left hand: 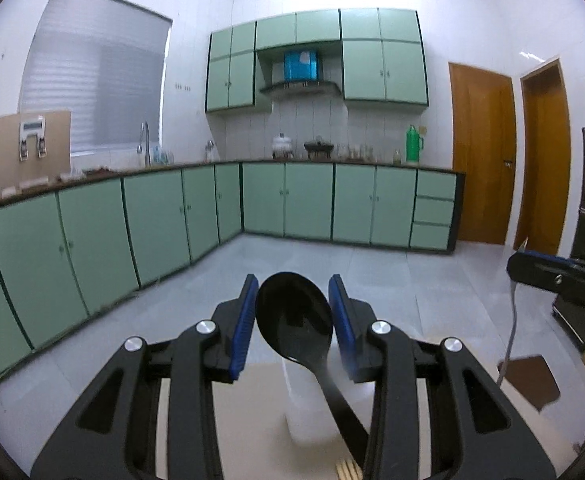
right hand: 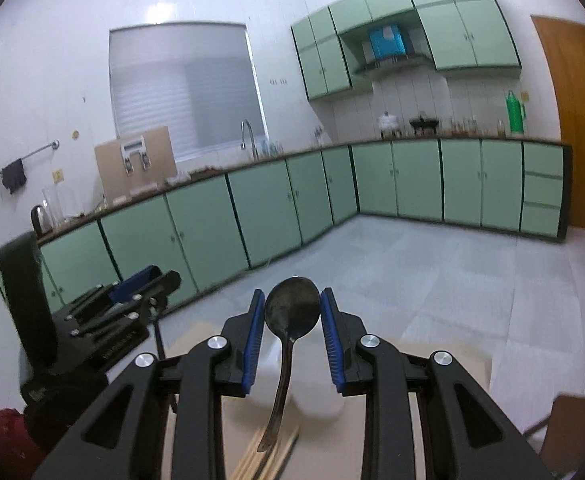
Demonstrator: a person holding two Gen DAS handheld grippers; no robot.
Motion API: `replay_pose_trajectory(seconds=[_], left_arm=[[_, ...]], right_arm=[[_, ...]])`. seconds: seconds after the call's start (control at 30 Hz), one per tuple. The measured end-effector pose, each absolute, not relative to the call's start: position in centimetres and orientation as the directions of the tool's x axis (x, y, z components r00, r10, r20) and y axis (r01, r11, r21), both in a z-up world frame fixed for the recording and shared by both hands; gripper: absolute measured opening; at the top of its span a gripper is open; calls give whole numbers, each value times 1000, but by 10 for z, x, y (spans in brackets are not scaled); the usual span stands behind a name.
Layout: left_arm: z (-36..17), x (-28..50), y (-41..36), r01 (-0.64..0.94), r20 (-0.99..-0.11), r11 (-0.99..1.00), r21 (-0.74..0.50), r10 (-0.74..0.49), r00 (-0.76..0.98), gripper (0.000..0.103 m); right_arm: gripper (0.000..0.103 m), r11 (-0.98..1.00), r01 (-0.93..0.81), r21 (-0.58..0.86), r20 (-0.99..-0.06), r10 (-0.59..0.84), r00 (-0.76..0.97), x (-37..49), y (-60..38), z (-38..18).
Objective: Organize utensils
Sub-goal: 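Carry both spoons over the white holder and open both tools to drop them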
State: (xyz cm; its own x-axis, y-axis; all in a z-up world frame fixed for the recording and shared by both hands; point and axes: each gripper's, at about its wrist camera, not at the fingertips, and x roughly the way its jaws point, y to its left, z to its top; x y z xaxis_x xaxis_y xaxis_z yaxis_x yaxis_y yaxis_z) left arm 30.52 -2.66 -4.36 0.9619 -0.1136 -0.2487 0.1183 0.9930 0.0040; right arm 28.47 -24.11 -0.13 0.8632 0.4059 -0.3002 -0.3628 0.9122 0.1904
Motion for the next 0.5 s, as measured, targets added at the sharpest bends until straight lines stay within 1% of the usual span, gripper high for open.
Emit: replay_pose_trajectory(seconds=[0.1,0.23,0.37,0.5], left_arm=[[-31,337,-36,94,-214,995,16,-88,973,35],[-34,369,-48,64,-213,997,47,-52,976,35],[-56,396,-46,41,-253,998,51,-27,967,35],[-79,409,-42,42,-296,997,59,-22,955,35]], right_arm=[[28,927,-336,169,-277,372,886,310,-235,10],[28,944,-291,154,-290,325,900,346,-226,3],[28,962,-251,111,-326,274,905,372,-216,-20],[28,961,-246,128,-385,277,880,388,-212,-48]])
